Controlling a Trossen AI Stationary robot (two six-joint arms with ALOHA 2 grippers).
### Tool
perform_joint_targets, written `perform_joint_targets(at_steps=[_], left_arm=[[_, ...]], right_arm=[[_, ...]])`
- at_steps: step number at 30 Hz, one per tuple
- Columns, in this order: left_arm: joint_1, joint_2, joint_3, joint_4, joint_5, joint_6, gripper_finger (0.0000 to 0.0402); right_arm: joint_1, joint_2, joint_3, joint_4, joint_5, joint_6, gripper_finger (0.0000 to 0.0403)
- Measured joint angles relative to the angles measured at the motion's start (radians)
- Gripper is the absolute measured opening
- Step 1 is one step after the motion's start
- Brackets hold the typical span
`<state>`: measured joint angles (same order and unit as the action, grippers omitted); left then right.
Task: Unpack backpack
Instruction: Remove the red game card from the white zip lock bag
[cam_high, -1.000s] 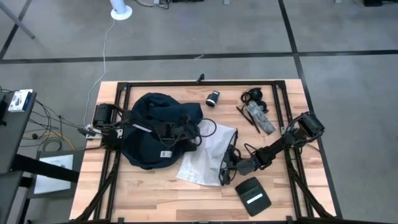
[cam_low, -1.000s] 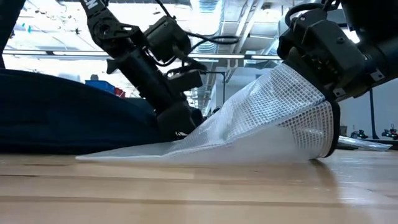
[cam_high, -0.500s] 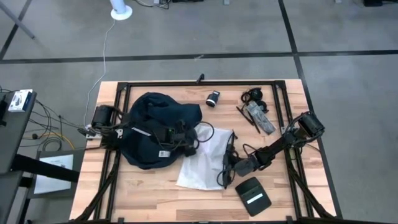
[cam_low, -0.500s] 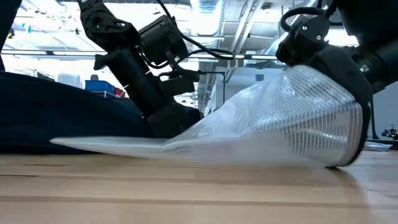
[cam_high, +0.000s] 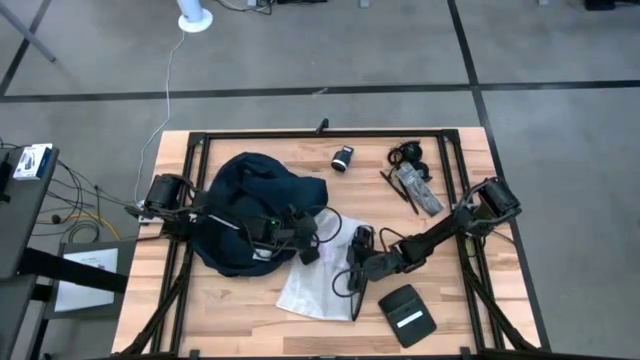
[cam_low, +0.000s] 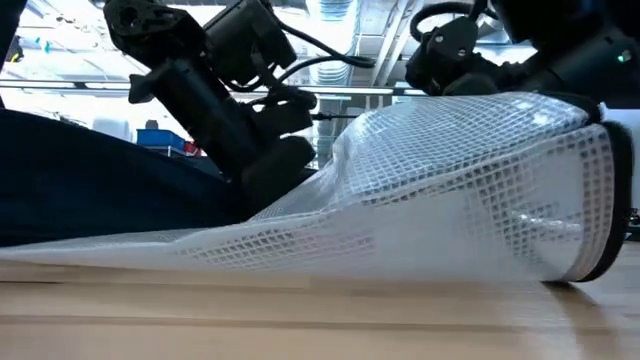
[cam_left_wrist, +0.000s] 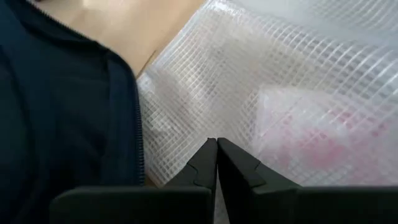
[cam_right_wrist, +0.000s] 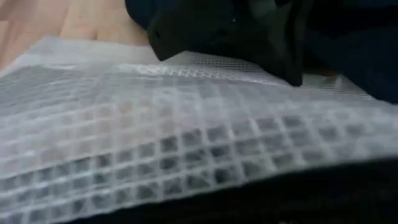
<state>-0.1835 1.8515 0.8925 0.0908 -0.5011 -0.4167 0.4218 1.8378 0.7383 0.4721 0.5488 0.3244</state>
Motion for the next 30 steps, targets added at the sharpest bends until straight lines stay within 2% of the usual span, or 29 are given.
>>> perform_joint_targets(at_steps=[7, 11, 14, 21, 30], left_arm=[[-0.003, 0.0, 0.0, 0.011, -0.001, -0.103, 0.0], [-0.02, 0.0, 0.0, 0.038, -0.001, -0.048, 0.0], [-0.034, 0.0, 0.0, 0.037, 0.008, 0.031, 0.0], [-0.06, -0.003, 0.002, 0.022, 0.058, 0.186, 0.0], [-0.063, -0.005, 0.002, -0.001, 0.071, 0.195, 0.0]], right_arm=[[-0.017, 0.035, 0.002, 0.041, -0.024, -0.08, 0.027], [-0.031, 0.11, 0.044, 0.017, -0.008, -0.13, 0.027], [-0.032, 0.119, 0.091, -0.074, 0.011, -0.104, 0.027], [-0.005, 0.075, 0.155, -0.284, 0.132, -0.114, 0.027], [-0.013, 0.059, 0.163, -0.543, 0.227, 0.028, 0.027]])
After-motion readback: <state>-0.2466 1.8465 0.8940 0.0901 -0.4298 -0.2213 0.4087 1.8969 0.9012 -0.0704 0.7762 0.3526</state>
